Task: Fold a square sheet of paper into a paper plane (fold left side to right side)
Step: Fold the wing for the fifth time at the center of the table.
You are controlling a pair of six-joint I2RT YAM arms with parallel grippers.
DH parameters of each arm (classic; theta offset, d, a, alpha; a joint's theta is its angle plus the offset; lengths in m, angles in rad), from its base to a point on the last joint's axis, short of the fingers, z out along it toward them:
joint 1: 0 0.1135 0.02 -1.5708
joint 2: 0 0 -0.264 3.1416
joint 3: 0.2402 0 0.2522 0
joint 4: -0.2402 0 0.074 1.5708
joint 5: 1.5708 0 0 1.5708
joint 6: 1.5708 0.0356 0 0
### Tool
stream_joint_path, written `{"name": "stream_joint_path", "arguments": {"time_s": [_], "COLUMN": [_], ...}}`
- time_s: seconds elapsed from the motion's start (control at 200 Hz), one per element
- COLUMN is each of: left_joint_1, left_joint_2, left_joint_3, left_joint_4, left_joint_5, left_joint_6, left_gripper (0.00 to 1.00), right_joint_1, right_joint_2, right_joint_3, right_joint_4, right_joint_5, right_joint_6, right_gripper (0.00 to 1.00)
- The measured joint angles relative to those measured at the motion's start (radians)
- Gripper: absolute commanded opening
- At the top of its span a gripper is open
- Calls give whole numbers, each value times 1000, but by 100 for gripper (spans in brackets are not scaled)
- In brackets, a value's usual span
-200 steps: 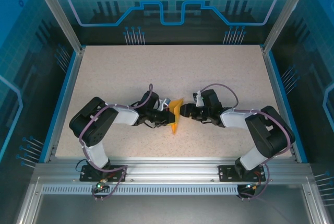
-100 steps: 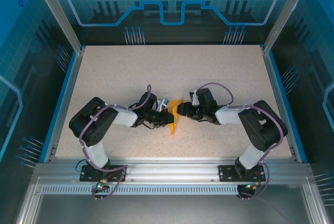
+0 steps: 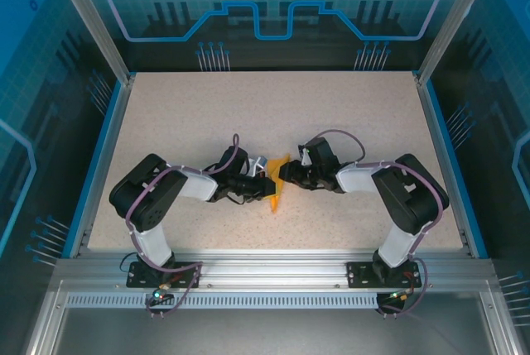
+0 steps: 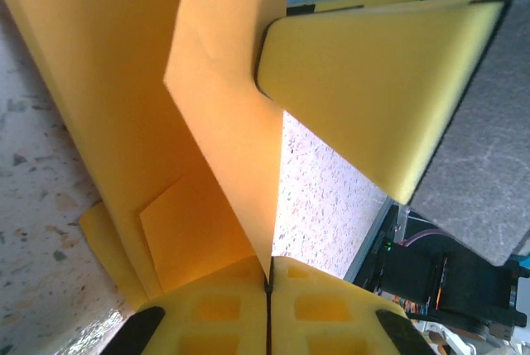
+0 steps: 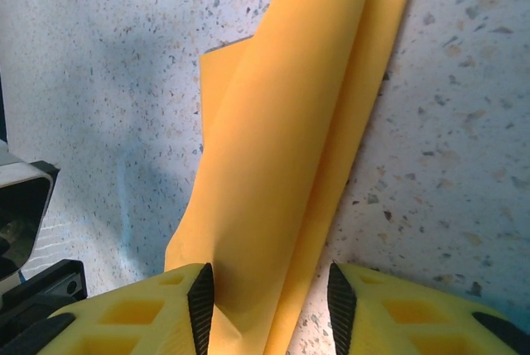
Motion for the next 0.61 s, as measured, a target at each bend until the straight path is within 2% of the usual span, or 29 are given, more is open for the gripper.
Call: {"name": "stream_joint_path", "arguments": {"time_s": [0.38,0.605], "left_joint_1": [3,36], "left_joint_2": [-3,-74], "left_joint_3": [0,0], "left_joint_4": [-9,-70], "left_joint_5": [-1,-1], "left_joint_6": [0,13], "left_gripper": [27,47], "right_joint_1": [0,0], "right_joint_2": [19,21], "right_joint_3": [45,50], "right_joint_4": [-76,-84], "right_joint_5": [6,6], "right_joint_6": [10,10], "right_gripper": [40,40]}}
